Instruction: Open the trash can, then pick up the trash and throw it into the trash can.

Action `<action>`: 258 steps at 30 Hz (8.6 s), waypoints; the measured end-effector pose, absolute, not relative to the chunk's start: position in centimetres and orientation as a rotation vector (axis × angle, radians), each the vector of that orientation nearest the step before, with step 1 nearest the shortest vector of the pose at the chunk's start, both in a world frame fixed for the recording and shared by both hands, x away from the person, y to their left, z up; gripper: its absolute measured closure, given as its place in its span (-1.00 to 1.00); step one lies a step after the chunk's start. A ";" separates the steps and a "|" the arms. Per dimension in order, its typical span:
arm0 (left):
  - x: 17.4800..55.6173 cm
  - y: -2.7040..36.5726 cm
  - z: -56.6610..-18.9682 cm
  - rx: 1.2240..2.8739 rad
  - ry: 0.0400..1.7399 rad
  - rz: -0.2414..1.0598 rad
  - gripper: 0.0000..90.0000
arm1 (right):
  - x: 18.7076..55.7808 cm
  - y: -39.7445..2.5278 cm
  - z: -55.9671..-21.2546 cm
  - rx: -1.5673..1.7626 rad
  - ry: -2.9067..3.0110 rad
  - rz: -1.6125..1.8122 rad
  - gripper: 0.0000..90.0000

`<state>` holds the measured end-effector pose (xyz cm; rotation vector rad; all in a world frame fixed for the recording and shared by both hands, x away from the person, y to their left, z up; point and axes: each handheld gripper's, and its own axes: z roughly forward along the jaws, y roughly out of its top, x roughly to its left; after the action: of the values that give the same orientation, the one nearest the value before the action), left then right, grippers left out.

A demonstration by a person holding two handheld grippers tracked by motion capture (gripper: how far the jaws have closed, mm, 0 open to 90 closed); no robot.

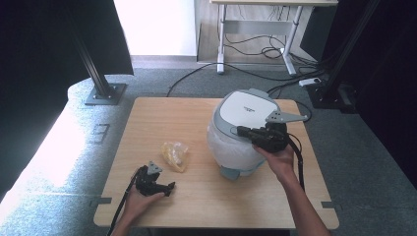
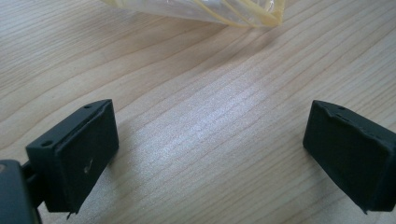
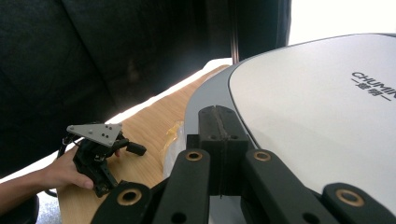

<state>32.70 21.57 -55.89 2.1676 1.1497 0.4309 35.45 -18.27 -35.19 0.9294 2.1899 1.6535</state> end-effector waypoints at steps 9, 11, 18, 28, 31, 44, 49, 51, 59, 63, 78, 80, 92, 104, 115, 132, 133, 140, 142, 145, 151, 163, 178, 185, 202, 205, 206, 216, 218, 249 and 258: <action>32.7 21.6 -55.9 2.167 1.150 0.431 -0.94 | 35.4 -18.4 -35.2 0.926 2.196 1.654 1.00; 32.7 21.6 -55.9 2.167 1.150 0.431 -0.94 | 35.3 -18.5 -35.3 0.926 2.197 1.656 1.00; 32.7 21.6 -55.9 2.167 1.150 0.431 -0.94 | 35.3 -18.5 -35.3 0.918 2.205 1.646 1.00; 32.7 21.6 -55.9 2.167 1.150 0.431 -0.94 | 35.0 -18.8 -35.2 0.897 2.185 1.651 1.00; 32.7 21.6 -55.9 2.168 1.150 0.430 -0.94 | 34.6 -19.5 -35.0 0.904 2.143 1.695 1.00; 32.7 21.6 -55.9 2.167 1.150 0.431 -0.94 | 30.4 -25.8 -35.8 0.893 1.967 1.697 0.90; 32.7 21.6 -55.9 2.167 1.150 0.431 -0.94 | 29.4 -27.6 -37.3 0.910 1.913 1.656 0.58; 32.7 21.6 -55.9 2.167 1.150 0.431 -0.94 | 29.1 -28.4 -38.3 0.933 1.887 1.632 0.42; 32.7 21.6 -55.9 2.165 1.149 0.432 -0.94 | 28.4 -30.7 -43.4 1.052 1.855 1.604 -0.12; 32.7 21.6 -55.9 2.165 1.149 0.433 -0.94 | 27.9 -31.2 -47.0 1.112 1.882 1.538 -0.15; 32.5 21.6 -55.9 2.151 1.149 0.442 -0.83 | 27.8 -30.8 -51.5 1.199 1.990 1.439 -0.15; 32.4 21.7 -55.8 2.142 1.157 0.452 -0.81 | 27.8 -31.1 -51.6 1.205 1.983 1.444 -0.15; 32.1 22.0 -54.6 2.091 1.150 0.476 -0.70 | 28.1 -31.5 -52.4 1.227 1.998 1.387 -0.15; 32.4 21.9 -53.2 2.055 1.137 0.471 -0.73 | 28.1 -31.3 -52.8 1.233 2.019 1.358 -0.15; 33.8 22.0 -51.7 2.012 1.137 0.487 -0.75 | 28.1 -31.5 -52.8 1.248 2.009 1.358 -0.15; 39.0 21.9 -51.4 2.011 1.211 0.512 -0.69 | 28.1 -31.8 -52.8 1.254 2.003 1.357 -0.14; 39.3 22.1 -51.5 2.004 1.217 0.507 -0.69 | 28.1 -31.8 -52.9 1.255 2.003 1.357 -0.14; 41.5 22.1 -52.1 2.012 1.227 0.461 -0.68 | 28.2 -31.8 -53.0 1.248 2.018 1.340 -0.14; 41.7 22.1 -52.2 2.019 1.232 0.456 -0.67 | 28.2 -31.8 -53.1 1.249 2.019 1.338 -0.14; 42.1 22.2 -52.9 2.022 1.245 0.423 -0.64 | 28.2 -31.8 -53.1 1.254 2.023 1.342 -0.14; 42.1 22.2 -53.9 2.027 1.256 0.399 -0.44 | 28.1 -32.0 -53.0 1.261 2.009 1.354 -0.14; 41.6 22.2 -54.6 1.999 1.231 0.382 0.29 | 28.1 -32.0 -53.1 1.261 2.012 1.341 -0.14; 40.6 22.9 -53.8 1.950 1.172 0.379 0.77 | 28.1 -32.0 -53.0 1.256 2.007 1.338 -0.13; 39.9 23.3 -52.9 1.925 1.147 0.376 0.79 | 28.1 -31.9 -53.0 1.253 2.014 1.334 -0.13; 37.7 23.8 -49.8 1.843 1.076 0.394 0.80 | 28.0 -32.0 -53.0 1.251 2.009 1.336 -0.13; 37.4 23.9 -49.2 1.828 1.060 0.396 0.80 | 28.0 -32.0 -52.9 1.250 2.008 1.337 -0.13; 37.3 23.9 -49.0 1.822 1.055 0.392 0.80 | 28.0 -32.0 -52.9 1.250 2.008 1.337 -0.13; 36.4 23.6 -47.2 1.800 1.005 0.404 0.80 | 28.0 -32.0 -53.0 1.252 2.010 1.335 -0.13; 36.2 23.5 -46.8 1.797 0.993 0.407 0.80 | 28.0 -32.1 -53.0 1.253 2.008 1.336 -0.13; 36.3 20.4 -38.6 1.764 0.824 0.403 0.80 | 28.0 -32.2 -53.0 1.267 2.001 1.340 -0.13; 36.5 19.5 -36.8 1.750 0.790 0.392 0.80 | 28.1 -32.3 -53.1 1.270 2.001 1.340 -0.13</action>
<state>36.49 19.45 -36.77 1.7499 0.7897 0.3922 28.06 -32.26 -53.08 1.2702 2.0014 1.3403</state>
